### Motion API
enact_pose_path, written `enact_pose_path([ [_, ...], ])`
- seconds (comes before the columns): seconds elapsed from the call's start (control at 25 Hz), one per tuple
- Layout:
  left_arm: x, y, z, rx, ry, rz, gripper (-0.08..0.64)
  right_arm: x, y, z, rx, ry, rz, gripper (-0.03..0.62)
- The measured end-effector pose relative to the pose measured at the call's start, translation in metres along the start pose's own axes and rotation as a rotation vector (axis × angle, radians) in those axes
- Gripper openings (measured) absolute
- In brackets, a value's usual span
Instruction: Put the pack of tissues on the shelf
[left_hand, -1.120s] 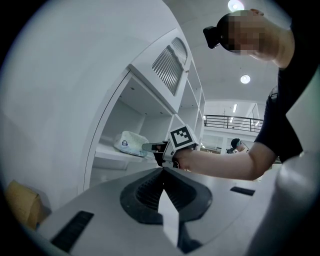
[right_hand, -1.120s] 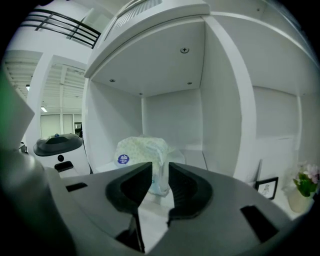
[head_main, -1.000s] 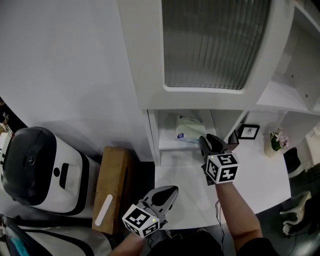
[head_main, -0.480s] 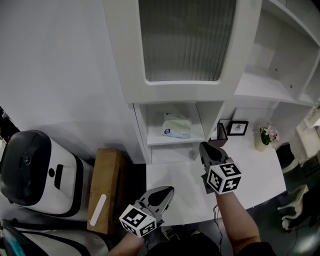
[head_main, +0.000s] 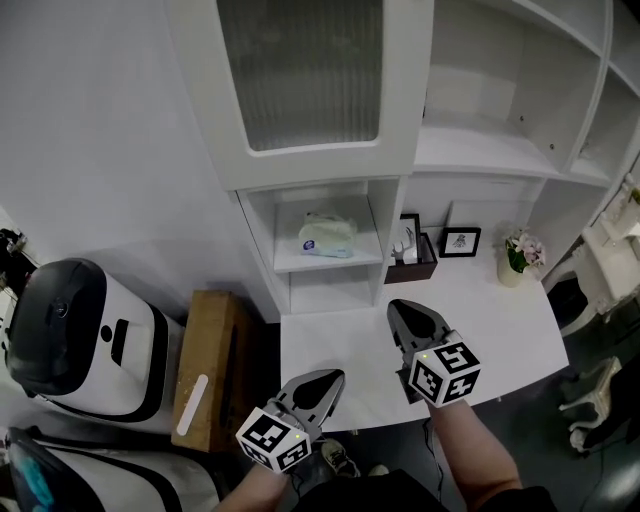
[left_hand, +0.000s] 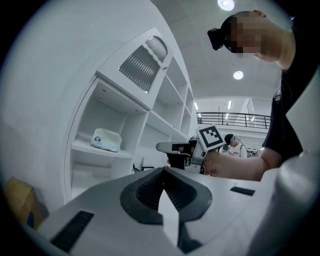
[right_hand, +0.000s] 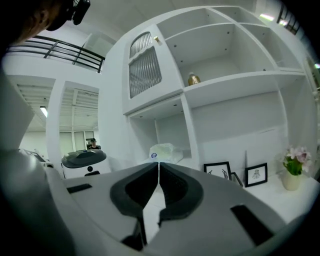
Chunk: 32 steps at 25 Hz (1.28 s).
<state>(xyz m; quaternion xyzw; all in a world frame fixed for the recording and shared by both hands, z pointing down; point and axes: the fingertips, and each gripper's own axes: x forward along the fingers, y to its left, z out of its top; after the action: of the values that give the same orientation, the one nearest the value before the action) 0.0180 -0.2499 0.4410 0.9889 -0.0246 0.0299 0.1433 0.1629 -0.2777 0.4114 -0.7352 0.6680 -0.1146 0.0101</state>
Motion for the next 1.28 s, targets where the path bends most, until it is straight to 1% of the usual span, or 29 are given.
enact_pose_path([
  [0.2, -0.011, -0.038, -0.01, 0.006, -0.002, 0.027, 0.005, -0.041, 0.012, -0.008, 0.003, 0.004, 0.042, 0.009],
  [0.48, -0.028, -0.079, -0.018, 0.016, -0.022, 0.068, 0.005, -0.085, 0.031, -0.023, -0.001, 0.023, 0.098, 0.008],
  [0.76, -0.033, -0.105, -0.023, 0.026, -0.04, 0.11, 0.005, -0.119, 0.041, -0.032, 0.008, 0.025, 0.152, 0.007],
  [1.04, -0.038, -0.129, -0.032, 0.036, -0.025, 0.146, 0.005, -0.154, 0.051, -0.048, 0.018, 0.031, 0.196, 0.006],
  [1.28, -0.045, -0.141, -0.047, 0.017, 0.002, 0.186, 0.005, -0.172, 0.058, -0.073, 0.074, 0.066, 0.231, 0.006],
])
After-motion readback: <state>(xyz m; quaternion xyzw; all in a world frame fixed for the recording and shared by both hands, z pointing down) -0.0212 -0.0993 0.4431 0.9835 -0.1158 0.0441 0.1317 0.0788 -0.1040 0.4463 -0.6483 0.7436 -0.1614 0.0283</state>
